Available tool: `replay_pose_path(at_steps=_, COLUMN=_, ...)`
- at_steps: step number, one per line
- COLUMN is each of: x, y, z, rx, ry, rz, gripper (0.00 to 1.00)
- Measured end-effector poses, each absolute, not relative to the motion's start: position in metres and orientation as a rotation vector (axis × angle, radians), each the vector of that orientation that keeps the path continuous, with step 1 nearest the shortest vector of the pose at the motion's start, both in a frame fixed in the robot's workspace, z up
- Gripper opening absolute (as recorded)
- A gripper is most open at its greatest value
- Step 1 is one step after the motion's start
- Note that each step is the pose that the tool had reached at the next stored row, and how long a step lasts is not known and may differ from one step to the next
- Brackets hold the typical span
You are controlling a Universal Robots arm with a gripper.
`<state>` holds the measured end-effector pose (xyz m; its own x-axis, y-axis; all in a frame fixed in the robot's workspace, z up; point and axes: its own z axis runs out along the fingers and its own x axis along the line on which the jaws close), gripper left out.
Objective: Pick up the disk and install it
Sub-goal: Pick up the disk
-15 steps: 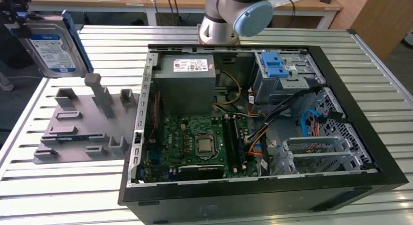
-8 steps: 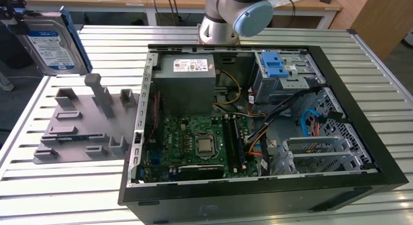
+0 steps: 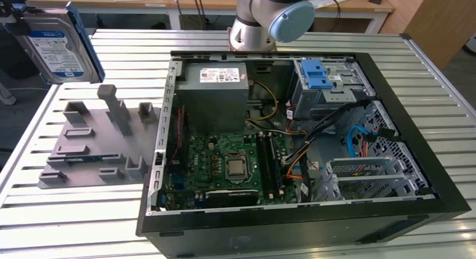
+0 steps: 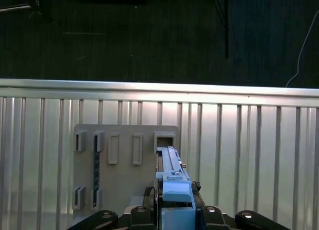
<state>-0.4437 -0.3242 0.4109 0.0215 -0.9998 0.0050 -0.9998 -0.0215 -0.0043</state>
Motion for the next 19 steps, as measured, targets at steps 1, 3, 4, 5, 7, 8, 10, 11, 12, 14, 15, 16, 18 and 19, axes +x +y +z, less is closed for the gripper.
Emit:
replay_pose_path(at_steps=1, x=-0.444, y=-0.324, z=0.412, rx=2.245, ry=-2.197, rz=0.01, gripper=0.36)
replay_pose_path(at_steps=3, x=-0.444, y=-0.324, z=0.415, rx=2.245, ry=-2.197, rz=0.01, gripper=0.36)
replay_pose_path(at_steps=4, x=-0.444, y=-0.324, z=0.416, rx=2.245, ry=-2.197, rz=0.01, gripper=0.36)
replay_pose_path(at_steps=5, x=-0.444, y=-0.324, z=0.417, rx=2.245, ry=-2.197, rz=0.01, gripper=0.36)
replay_pose_path(at_steps=7, x=-0.444, y=-0.324, z=0.419, rx=2.245, ry=-2.197, rz=0.01, gripper=0.36)
replay_pose_path(at_steps=8, x=-0.444, y=-0.324, z=0.42, rx=2.245, ry=-2.197, rz=0.01, gripper=0.36)
replay_pose_path(at_steps=10, x=-0.444, y=-0.324, z=0.423, rx=2.245, ry=-2.197, rz=0.01, gripper=0.36)
replay_pose_path(at_steps=11, x=-0.444, y=-0.324, z=0.424, rx=2.245, ry=-2.197, rz=0.01, gripper=0.36)
replay_pose_path(at_steps=12, x=-0.444, y=-0.324, z=0.425, rx=2.245, ry=-2.197, rz=0.01, gripper=0.36)
replay_pose_path(at_steps=14, x=-0.444, y=-0.324, z=0.427, rx=2.245, ry=-2.197, rz=0.011, gripper=0.36)
replay_pose_path(at_steps=15, x=-0.444, y=-0.324, z=0.429, rx=2.245, ry=-2.197, rz=0.011, gripper=0.36)
replay_pose_path(at_steps=16, x=-0.444, y=-0.324, z=0.43, rx=2.245, ry=-2.197, rz=0.011, gripper=0.36)
replay_pose_path(at_steps=18, x=-0.444, y=-0.324, z=0.432, rx=2.245, ry=-2.197, rz=0.011, gripper=0.36)
replay_pose_path(at_steps=19, x=-0.444, y=-0.324, z=0.433, rx=2.245, ry=-2.197, rz=0.011, gripper=0.36)
